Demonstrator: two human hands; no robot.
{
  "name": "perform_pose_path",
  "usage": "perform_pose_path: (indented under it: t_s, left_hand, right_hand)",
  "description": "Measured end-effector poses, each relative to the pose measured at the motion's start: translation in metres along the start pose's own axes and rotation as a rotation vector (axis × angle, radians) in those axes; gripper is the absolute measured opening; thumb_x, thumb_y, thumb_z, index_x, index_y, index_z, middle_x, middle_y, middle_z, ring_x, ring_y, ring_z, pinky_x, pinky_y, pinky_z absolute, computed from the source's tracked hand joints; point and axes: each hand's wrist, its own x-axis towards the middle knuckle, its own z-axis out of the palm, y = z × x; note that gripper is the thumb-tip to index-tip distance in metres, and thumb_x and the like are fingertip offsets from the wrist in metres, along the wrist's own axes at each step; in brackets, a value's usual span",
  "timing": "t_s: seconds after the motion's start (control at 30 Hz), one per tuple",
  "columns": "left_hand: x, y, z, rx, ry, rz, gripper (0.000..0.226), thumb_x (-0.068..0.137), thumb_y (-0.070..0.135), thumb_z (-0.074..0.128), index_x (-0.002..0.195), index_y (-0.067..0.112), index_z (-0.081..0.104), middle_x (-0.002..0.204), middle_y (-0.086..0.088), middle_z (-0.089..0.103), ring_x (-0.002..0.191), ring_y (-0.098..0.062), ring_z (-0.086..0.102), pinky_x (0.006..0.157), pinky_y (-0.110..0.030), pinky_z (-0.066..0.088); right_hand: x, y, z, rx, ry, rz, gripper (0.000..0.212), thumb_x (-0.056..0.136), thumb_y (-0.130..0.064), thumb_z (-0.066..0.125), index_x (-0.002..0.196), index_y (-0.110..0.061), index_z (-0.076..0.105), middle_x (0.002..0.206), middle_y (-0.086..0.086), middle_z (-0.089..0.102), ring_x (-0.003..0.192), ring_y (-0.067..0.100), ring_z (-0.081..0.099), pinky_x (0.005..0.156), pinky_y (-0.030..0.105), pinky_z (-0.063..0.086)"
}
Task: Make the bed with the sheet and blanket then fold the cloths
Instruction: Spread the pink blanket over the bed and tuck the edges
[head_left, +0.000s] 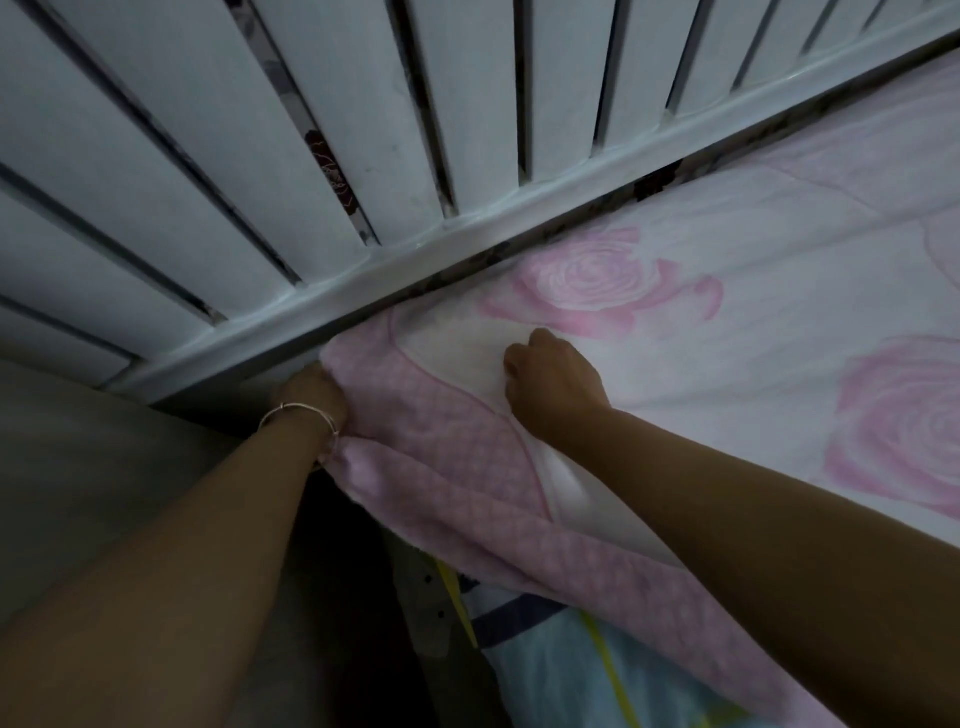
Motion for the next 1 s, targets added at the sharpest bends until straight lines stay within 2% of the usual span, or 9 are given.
perform_pose_path:
  t_s: [0.17, 0.33, 0.43, 0.53, 0.6, 0.7, 0.83, 0.93, 1.0]
  left_hand:
    - [0.019, 0.013, 0.009, -0.498, -0.105, 0.054, 0.077, 0.061, 0.047, 0.071, 0.122, 0.002, 0.056, 0.12, -0.02, 0.063, 0.11, -0.028, 0.059, 0.1, -0.042, 0.047]
    - [0.012, 0.012, 0.014, -0.21, 0.147, 0.259, 0.008, 0.078, 0.008, 0.067, 0.074, 0.009, 0.06, 0.095, -0.024, 0.064, 0.091, -0.033, 0.062, 0.068, -0.027, 0.037]
    - [0.012, 0.0, 0.02, -0.155, 0.178, 0.482, 0.045, 0.074, -0.003, 0.064, 0.055, 0.025, 0.035, 0.085, -0.017, 0.048, 0.081, -0.034, 0.056, 0.061, -0.02, 0.024]
    - [0.005, -0.001, 0.011, -0.009, 0.02, 0.66, 0.021, 0.074, 0.004, 0.06, 0.092, 0.013, 0.06, 0.106, -0.014, 0.049, 0.096, -0.033, 0.055, 0.071, -0.022, 0.034]
    - [0.008, -0.003, 0.005, 0.22, -0.074, 0.698, 0.059, 0.081, 0.012, 0.061, 0.136, 0.021, 0.045, 0.124, -0.009, 0.046, 0.103, -0.03, 0.055, 0.078, -0.029, 0.042]
    - [0.017, -0.009, -0.012, 0.368, 0.134, 0.792, 0.035, 0.085, 0.02, 0.062, 0.12, 0.021, 0.055, 0.096, -0.009, 0.055, 0.087, -0.031, 0.059, 0.065, -0.035, 0.049]
    - [0.031, -0.022, -0.008, 0.768, 0.171, 0.671, 0.049, 0.071, 0.008, 0.036, 0.108, 0.01, 0.07, 0.075, -0.02, 0.062, 0.065, -0.034, 0.063, 0.039, -0.03, 0.05]
    - [0.025, -0.017, 0.009, 0.891, 0.148, 0.614, 0.046, 0.084, 0.003, 0.034, 0.123, 0.005, 0.058, 0.111, -0.018, 0.059, 0.089, -0.035, 0.062, 0.064, -0.038, 0.056]
    - [0.037, -0.02, 0.016, 0.901, 0.152, 0.341, 0.044, 0.096, 0.009, 0.034, 0.14, 0.005, 0.034, 0.141, -0.019, 0.038, 0.116, -0.043, 0.05, 0.094, -0.049, 0.047]
  right_hand:
    - [0.026, -0.01, 0.008, -0.079, 0.073, -0.11, 0.026, 0.097, -0.012, 0.039, 0.112, -0.003, 0.058, 0.117, 0.014, 0.051, 0.107, 0.029, 0.048, 0.072, 0.029, 0.031]
    - [0.052, -0.027, 0.02, -0.04, 0.044, -0.098, 0.03, 0.095, -0.011, 0.04, 0.122, -0.005, 0.051, 0.123, 0.015, 0.047, 0.112, 0.031, 0.045, 0.081, 0.034, 0.04]
    - [0.06, -0.034, 0.021, -0.006, 0.011, -0.086, 0.039, 0.095, -0.012, 0.042, 0.134, -0.01, 0.043, 0.129, 0.014, 0.044, 0.117, 0.032, 0.045, 0.091, 0.039, 0.043]
    - [0.064, -0.036, 0.02, -0.021, -0.016, -0.109, 0.045, 0.095, -0.014, 0.04, 0.14, -0.015, 0.038, 0.129, 0.014, 0.045, 0.116, 0.032, 0.048, 0.091, 0.04, 0.045]
    - [0.064, -0.039, 0.019, -0.028, -0.015, -0.123, 0.044, 0.095, -0.013, 0.039, 0.139, -0.015, 0.039, 0.127, 0.014, 0.047, 0.114, 0.032, 0.05, 0.089, 0.04, 0.045]
    - [0.063, -0.04, 0.018, -0.051, 0.024, -0.142, 0.04, 0.093, -0.009, 0.04, 0.133, -0.01, 0.042, 0.126, 0.014, 0.049, 0.114, 0.031, 0.049, 0.089, 0.039, 0.043]
    - [0.063, -0.033, 0.021, -0.214, 0.112, -0.198, 0.029, 0.092, -0.011, 0.043, 0.119, -0.01, 0.053, 0.122, 0.012, 0.05, 0.114, 0.03, 0.043, 0.09, 0.038, 0.036]
    - [0.063, -0.023, 0.026, -0.271, 0.104, -0.161, 0.036, 0.093, -0.019, 0.042, 0.127, -0.015, 0.05, 0.132, 0.01, 0.046, 0.125, 0.03, 0.037, 0.096, 0.041, 0.03]
    - [0.063, -0.017, 0.029, -0.276, 0.074, -0.122, 0.045, 0.096, -0.023, 0.038, 0.14, -0.018, 0.038, 0.148, 0.01, 0.032, 0.138, 0.031, 0.026, 0.104, 0.045, 0.026]
